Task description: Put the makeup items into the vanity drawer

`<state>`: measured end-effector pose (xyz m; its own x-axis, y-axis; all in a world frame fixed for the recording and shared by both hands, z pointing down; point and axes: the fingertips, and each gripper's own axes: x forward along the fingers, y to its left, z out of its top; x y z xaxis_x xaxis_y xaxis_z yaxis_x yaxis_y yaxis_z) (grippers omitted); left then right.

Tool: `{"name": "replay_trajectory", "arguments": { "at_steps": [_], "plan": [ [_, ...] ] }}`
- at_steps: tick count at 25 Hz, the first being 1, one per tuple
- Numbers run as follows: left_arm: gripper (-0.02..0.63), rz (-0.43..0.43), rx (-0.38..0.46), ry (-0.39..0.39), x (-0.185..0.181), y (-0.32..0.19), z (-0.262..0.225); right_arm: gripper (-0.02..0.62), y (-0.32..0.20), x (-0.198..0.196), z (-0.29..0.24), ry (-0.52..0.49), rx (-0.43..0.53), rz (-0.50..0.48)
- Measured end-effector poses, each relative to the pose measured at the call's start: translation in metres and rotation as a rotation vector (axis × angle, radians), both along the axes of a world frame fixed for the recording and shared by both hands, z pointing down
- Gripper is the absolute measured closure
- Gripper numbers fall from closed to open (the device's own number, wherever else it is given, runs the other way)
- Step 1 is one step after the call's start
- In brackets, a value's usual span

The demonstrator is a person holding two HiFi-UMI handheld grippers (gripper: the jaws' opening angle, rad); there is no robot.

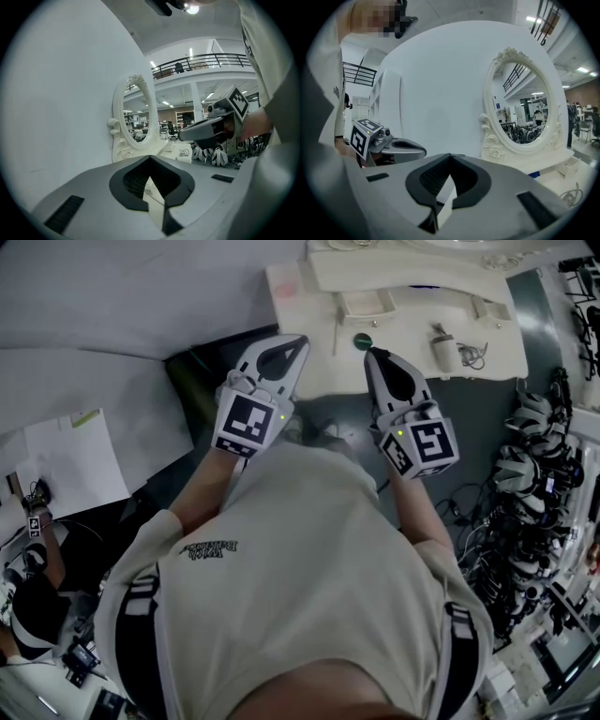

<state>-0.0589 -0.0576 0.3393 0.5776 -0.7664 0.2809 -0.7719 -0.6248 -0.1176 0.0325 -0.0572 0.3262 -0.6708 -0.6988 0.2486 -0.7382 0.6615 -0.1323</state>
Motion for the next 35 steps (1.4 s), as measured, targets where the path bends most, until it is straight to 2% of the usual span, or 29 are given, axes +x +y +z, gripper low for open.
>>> {"name": "replay_trajectory", "arguments": {
  "at_steps": [9, 18, 21, 25, 26, 35],
  "plan": [
    [0.594, -0.063, -0.023, 0.001, 0.011, -0.003, 0.007, 0.594, -0.014, 0.012, 0.025, 0.042, -0.041, -0.051],
    [0.592, -0.082, -0.088, -0.012, 0.021, -0.029, 0.039, 0.591, -0.05, 0.039, 0.077, 0.166, -0.102, -0.039],
    [0.592, -0.082, -0.12, -0.018, 0.023, -0.044, 0.058, 0.552, -0.06, 0.041, 0.105, 0.223, -0.145, -0.067],
    [0.592, -0.068, -0.173, -0.032, 0.029, -0.067, 0.092, 0.548, -0.074, 0.045, 0.145, 0.321, -0.186, -0.111],
    [0.594, -0.062, -0.185, -0.036, 0.031, -0.073, 0.102, 0.523, -0.077, 0.047, 0.156, 0.343, -0.195, -0.118],
    [0.592, -0.045, -0.348, -0.056, 0.042, -0.105, 0.199, 0.497, -0.103, 0.053, 0.248, 0.478, -0.29, -0.183]
  ]
}}
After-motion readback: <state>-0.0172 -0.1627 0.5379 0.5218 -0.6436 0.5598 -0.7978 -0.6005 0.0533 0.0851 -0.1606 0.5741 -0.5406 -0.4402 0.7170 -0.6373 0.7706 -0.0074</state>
